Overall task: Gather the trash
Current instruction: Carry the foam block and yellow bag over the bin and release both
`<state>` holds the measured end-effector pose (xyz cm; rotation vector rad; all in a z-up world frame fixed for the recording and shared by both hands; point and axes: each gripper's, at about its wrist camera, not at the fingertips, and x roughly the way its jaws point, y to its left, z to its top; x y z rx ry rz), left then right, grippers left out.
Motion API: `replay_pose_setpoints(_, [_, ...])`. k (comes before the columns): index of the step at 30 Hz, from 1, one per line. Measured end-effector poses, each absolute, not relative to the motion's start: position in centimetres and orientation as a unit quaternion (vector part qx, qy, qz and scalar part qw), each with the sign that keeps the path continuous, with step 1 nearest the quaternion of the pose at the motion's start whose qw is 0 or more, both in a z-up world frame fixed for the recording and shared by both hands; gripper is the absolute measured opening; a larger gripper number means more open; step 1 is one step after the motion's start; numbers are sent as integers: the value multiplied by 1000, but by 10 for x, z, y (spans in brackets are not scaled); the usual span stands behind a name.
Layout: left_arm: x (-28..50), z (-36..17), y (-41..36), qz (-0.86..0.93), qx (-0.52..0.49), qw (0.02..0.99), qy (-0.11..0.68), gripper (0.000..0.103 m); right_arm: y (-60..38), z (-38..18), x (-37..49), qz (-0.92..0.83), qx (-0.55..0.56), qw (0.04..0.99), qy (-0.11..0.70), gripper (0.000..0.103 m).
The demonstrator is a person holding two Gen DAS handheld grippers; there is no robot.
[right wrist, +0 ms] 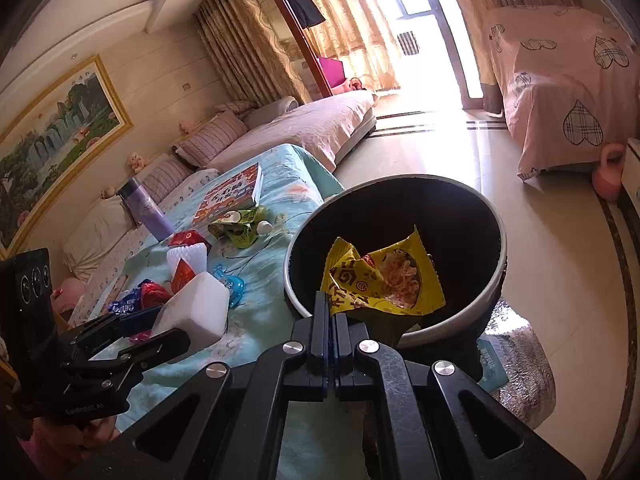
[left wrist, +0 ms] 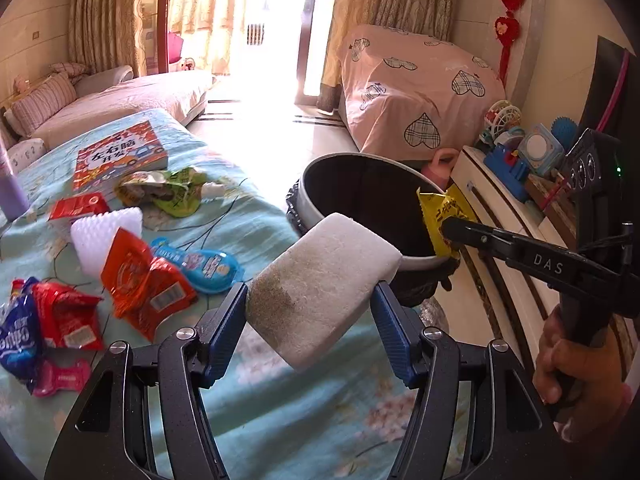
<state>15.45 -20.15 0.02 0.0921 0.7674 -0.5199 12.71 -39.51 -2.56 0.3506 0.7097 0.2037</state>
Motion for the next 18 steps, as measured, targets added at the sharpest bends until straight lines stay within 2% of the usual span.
replay_pose_setpoints(18, [216, -2, -276, -254, 95, 881, 387, 65, -441, -37, 175, 95, 182, 904, 375, 1])
